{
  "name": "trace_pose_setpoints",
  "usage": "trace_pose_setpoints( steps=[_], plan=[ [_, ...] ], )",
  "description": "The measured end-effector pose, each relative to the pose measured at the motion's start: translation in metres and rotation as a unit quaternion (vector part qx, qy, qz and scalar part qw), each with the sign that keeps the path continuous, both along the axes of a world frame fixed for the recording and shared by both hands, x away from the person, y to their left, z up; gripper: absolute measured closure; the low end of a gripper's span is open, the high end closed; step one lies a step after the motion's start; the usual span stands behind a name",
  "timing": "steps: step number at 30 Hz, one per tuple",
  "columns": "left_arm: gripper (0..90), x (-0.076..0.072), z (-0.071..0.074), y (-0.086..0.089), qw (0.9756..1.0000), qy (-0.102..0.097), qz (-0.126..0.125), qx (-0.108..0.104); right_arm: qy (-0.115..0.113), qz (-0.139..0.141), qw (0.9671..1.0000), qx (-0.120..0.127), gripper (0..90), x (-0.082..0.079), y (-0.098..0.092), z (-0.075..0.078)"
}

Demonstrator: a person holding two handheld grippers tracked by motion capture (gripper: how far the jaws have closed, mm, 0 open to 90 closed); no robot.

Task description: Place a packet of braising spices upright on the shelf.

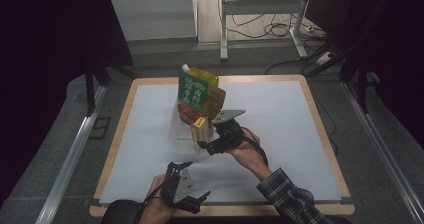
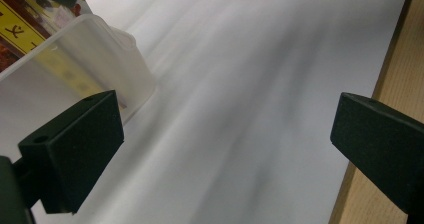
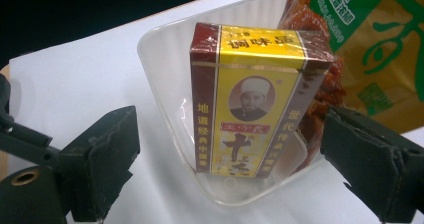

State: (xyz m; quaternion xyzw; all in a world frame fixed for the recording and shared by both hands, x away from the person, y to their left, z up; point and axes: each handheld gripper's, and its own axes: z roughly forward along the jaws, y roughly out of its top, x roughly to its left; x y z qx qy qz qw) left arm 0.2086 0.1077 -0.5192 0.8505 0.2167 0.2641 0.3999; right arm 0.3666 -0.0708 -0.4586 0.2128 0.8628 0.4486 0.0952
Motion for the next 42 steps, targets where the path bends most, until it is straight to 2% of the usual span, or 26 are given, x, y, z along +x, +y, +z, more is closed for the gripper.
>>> trace_pose_setpoints(
  steps=[12, 42],
  plan=[
    [0.2, 0.0, 0.0, 0.0, 1.0, 0.001, 0.002, -0.003, -0.002, -0.009, 1.0, 0.0, 8.6, -0.002, -0.017, 0.001],
    [0.2, 0.001, 0.0, 0.001, 1.0, 0.002, 0.001, -0.001, -0.005, -0.033, 0.9991, -0.028, 6.7, -0.001, -0.052, -0.007]
  ],
)
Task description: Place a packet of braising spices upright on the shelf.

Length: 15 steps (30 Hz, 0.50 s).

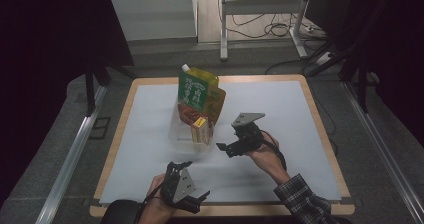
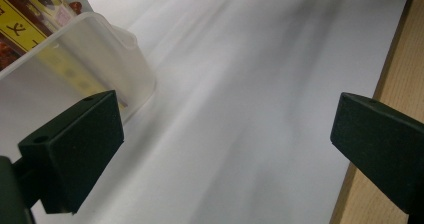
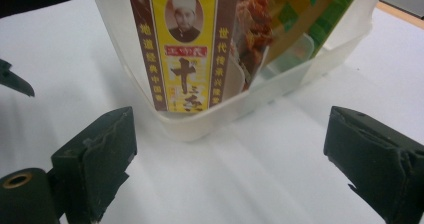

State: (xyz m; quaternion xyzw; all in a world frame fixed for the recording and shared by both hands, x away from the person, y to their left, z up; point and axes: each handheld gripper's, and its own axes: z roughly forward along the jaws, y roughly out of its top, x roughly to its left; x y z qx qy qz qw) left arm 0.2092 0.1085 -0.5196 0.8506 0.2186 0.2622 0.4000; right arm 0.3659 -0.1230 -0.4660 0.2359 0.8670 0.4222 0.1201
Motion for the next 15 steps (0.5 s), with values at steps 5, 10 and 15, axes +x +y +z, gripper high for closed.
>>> trace_pose_setpoints(
  steps=[5, 10, 15],
  plan=[
    [0.2, 0.0, 0.0, 0.0, 1.0, 0.001, 0.0, 0.001, 0.001, -0.006, 1.0, -0.003, 6.5, 0.001, -0.006, -0.002],
    [0.2, 0.0, 0.0, 0.0, 1.0, 0.001, -0.001, 0.002, -0.002, -0.009, 1.0, -0.004, 6.2, 0.002, -0.011, -0.001],
    [0.2, 0.0, 0.0, 0.0, 1.0, 0.002, 0.0, 0.0, -0.004, -0.012, 0.9999, -0.007, 5.8, 0.002, -0.016, -0.002]
  ],
)
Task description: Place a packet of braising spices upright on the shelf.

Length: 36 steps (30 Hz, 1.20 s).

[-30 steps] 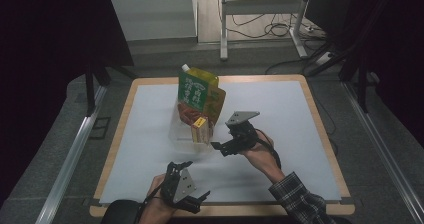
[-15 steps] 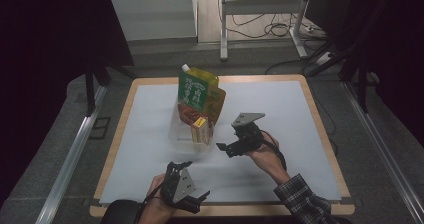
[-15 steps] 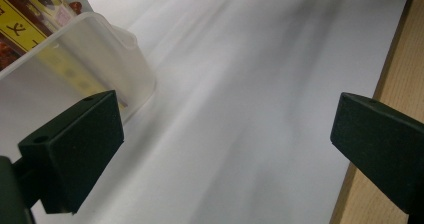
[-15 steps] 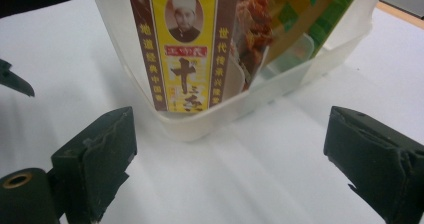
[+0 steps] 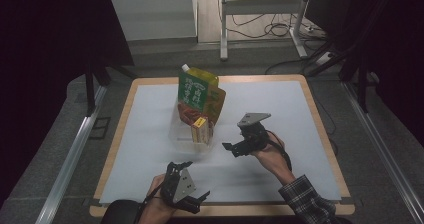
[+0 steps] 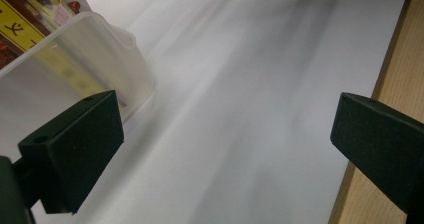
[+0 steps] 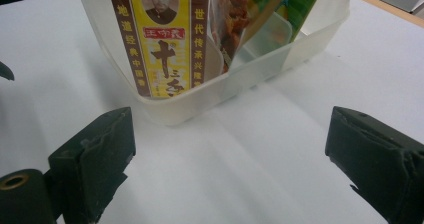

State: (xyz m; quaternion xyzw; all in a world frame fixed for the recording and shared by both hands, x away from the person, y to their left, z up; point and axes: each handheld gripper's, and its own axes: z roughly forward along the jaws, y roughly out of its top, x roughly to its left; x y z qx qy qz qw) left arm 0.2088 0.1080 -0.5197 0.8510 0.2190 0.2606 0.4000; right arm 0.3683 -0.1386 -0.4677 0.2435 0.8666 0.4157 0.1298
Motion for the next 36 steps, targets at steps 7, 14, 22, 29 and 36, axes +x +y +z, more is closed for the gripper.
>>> trace_pose_setpoints(
  steps=[7, 14, 22, 29, 36],
  plan=[
    [0.2, 0.0, 0.0, 0.0, 1.0, 0.0, 0.0, 0.001, -0.001, -0.001, 1.0, -0.007, 5.4, -0.001, -0.004, -0.001],
    [0.2, 0.0, 0.0, 0.0, 1.0, -0.001, 0.0, 0.003, -0.002, -0.002, 1.0, -0.008, 4.5, -0.004, -0.01, 0.0],
    [0.2, 0.001, 0.0, 0.0, 1.0, 0.0, 0.002, 0.005, -0.003, -0.009, 0.9999, -0.009, 3.8, -0.009, -0.021, 0.001],
    [0.2, 0.001, -0.001, 0.0, 1.0, 0.0, 0.003, 0.002, -0.003, -0.011, 0.9999, -0.009, 3.2, -0.013, -0.027, 0.001],
    [0.2, 0.001, 0.0, 0.0, 1.0, 0.001, 0.003, 0.008, -0.007, -0.008, 0.9998, -0.014, 2.3, -0.018, -0.032, 0.001]
  ],
)
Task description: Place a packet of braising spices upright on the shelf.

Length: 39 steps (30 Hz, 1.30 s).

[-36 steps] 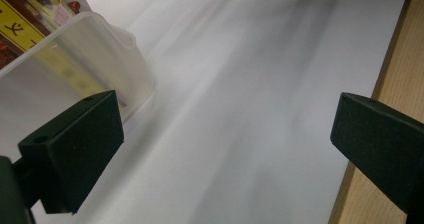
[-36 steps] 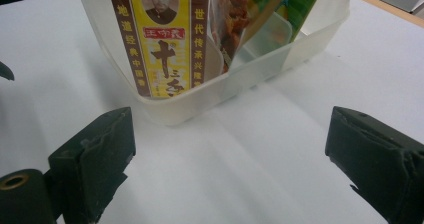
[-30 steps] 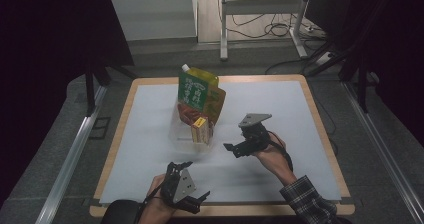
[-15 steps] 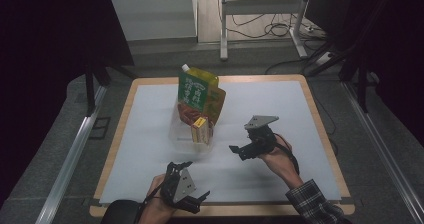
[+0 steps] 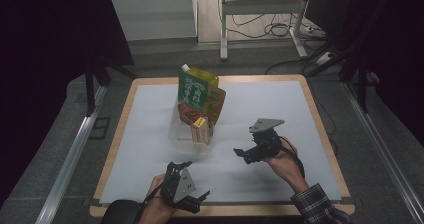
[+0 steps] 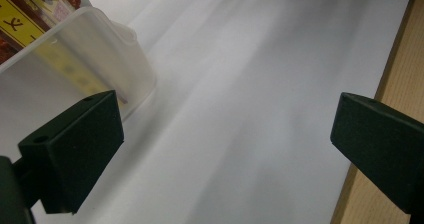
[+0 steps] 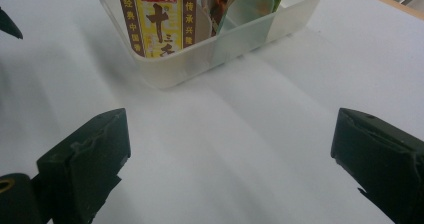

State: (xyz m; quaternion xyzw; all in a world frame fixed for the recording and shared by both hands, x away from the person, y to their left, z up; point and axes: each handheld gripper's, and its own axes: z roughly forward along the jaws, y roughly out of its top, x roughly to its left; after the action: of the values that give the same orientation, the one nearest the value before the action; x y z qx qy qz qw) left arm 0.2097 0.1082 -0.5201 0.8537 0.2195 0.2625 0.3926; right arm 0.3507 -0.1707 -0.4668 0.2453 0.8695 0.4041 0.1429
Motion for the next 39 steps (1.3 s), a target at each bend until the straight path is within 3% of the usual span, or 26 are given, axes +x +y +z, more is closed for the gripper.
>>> trace_pose_setpoints(
  steps=[11, 39],
  plan=[
    [0.2, 0.0, -0.001, -0.001, 1.0, 0.001, 0.002, -0.002, -0.009, -0.003, 1.0, -0.001, 1.6, -0.01, -0.014, 0.003],
    [0.2, 0.0, -0.002, -0.002, 1.0, 0.0, 0.003, 0.002, -0.006, -0.026, 0.9996, -0.006, 1.2, -0.029, -0.05, -0.005]
  ],
)
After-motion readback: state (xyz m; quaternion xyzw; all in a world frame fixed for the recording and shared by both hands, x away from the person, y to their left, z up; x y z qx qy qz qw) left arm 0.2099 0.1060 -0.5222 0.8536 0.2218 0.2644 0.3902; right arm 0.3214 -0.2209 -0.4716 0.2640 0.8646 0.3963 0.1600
